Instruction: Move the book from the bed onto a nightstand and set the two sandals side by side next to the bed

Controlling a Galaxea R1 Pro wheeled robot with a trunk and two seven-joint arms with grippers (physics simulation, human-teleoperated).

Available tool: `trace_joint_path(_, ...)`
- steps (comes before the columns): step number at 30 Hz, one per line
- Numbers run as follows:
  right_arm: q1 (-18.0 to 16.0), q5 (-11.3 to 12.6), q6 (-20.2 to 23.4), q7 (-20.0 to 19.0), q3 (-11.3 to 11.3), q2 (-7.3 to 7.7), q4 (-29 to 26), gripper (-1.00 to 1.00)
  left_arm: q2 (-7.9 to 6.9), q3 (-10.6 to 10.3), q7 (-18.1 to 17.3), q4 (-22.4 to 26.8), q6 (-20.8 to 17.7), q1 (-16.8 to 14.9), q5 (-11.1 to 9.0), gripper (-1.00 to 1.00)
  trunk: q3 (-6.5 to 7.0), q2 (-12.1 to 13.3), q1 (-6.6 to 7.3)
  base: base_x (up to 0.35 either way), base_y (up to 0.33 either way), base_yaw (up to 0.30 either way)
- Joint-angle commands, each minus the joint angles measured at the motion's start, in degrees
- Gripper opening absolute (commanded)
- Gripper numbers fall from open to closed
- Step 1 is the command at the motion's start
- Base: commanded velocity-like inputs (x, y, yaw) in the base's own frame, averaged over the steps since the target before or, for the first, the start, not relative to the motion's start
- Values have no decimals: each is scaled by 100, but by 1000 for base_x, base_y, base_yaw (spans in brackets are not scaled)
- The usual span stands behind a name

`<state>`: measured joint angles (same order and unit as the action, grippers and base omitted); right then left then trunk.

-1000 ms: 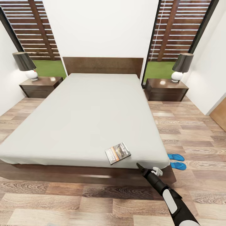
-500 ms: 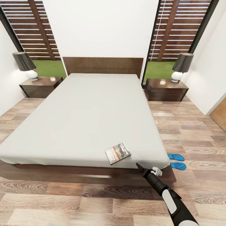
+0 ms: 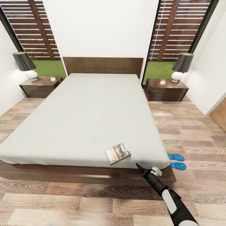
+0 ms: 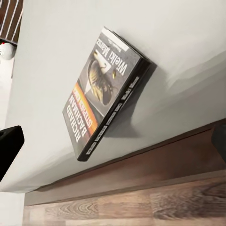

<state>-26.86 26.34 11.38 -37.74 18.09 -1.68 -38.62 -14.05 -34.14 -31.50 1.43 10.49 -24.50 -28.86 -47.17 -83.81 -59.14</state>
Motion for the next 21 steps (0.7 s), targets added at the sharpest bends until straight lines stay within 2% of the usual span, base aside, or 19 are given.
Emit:
trace_joint_path(1,-4,43,57,-25,28,-6,0,100,-2,-49,-15,-3,24,-3,-41,100,-4,-2,0,0,0,0)
trace_joint_path(4,-4,91,57,-15,35,-49,53,100,-2,-49,-15,-3,24,-3,-41,100,-4,-2,0,0,0,0)
trace_joint_path(8,-4,467,110,-16,10,-186,549,100,-2,-49,-18,-3,24,-3,-41,100,-4,-2,0,0,0,0)
trace_joint_path(10,-4,540,218,-19,-8,-280,673,100,-2,-49,-21,-3,24,-3,-41,100,-4,-2,0,0,0,0)
trace_joint_path(15,-4,607,662,-29,-39,-447,786,100,-2,-49,-23,-3,24,-3,-41,100,-4,-2,0,0,0,0)
trace_joint_path(21,-4,621,762,-31,-55,-487,796,100,42,-49,-31,-3,24,-3,-41,100,-4,-2,0,0,0,0)
